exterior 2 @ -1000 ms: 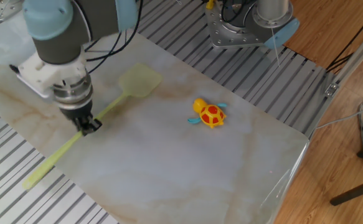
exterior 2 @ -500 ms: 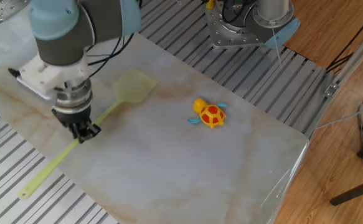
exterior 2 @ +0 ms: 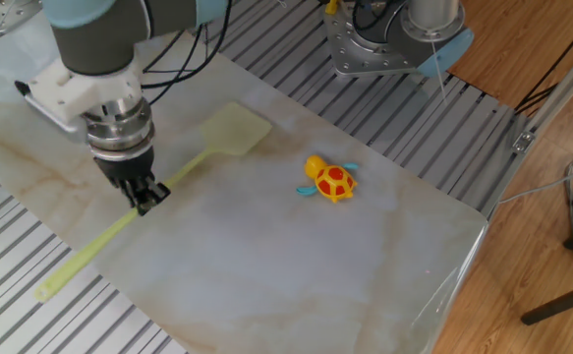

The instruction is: Swat with a flyswatter

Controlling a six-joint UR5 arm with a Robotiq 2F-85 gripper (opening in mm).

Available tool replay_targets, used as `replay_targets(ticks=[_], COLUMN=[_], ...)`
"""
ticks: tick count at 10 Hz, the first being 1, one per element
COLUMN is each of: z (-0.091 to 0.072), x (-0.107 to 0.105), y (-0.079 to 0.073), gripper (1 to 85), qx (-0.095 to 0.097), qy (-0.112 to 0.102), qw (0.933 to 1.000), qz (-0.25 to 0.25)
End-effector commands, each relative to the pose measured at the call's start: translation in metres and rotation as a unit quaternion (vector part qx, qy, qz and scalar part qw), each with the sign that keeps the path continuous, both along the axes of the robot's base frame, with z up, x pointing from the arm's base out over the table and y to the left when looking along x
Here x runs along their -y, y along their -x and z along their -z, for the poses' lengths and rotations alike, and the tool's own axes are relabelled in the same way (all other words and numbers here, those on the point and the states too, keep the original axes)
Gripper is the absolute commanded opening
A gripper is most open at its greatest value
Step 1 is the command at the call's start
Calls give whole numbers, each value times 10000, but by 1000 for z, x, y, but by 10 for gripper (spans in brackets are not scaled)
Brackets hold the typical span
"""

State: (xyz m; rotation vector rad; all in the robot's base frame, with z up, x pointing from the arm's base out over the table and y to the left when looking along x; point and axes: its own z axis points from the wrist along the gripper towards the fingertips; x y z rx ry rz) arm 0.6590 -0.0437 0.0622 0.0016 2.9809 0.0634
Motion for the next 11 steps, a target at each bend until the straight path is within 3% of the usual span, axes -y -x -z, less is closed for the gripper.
replay_targets(ticks=[1,3,4,6,7,8,10,11], z=[29,49,50,31,21,13,3,-2], x=[4,10,9,13,15,12,20,45], y=[-17,-26,-24,-8,-2,1,16,34], gripper=[13,13,13,13,13,13,13,13], qx=[189,268,244,31,-63,-95,-322,-517], qy=[-92,57,82,58,-18,-130,-110,242], qw=[9998,9995,9996,9999,9989,9959,9850,9767], qz=[-29,-127,-98,123,461,891,1689,2067])
